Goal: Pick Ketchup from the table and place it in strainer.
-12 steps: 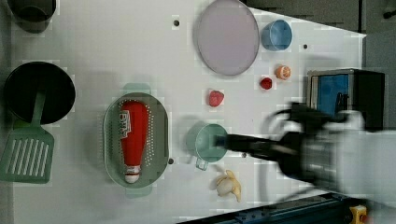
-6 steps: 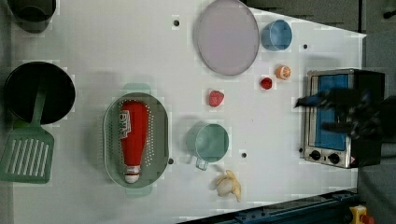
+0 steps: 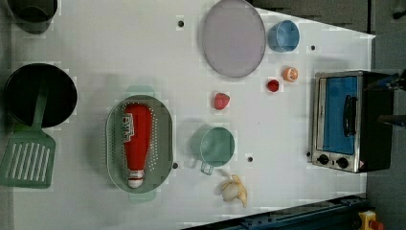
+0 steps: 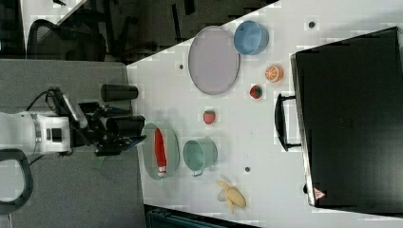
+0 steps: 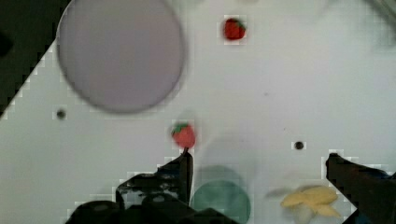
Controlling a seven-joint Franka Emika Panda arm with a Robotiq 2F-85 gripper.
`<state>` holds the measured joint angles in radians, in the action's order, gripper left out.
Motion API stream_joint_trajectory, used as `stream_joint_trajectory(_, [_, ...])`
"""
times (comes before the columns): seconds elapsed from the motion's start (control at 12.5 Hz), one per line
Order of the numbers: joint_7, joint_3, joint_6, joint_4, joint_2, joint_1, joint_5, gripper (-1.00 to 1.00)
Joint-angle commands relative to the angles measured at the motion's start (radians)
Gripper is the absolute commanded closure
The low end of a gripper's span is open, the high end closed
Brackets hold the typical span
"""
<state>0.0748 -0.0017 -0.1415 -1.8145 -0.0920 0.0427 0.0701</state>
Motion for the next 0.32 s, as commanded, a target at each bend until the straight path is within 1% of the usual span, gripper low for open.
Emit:
stream_joint_trajectory(0.08, [-0.058, -0.004, 0.034, 0.014, -0.021, -0.002, -0.034, -1.00])
stream_joint_trajectory(0.32, [-0.071, -0.005, 0.031, 0.013, -0.020, -0.002, -0.067, -1.00])
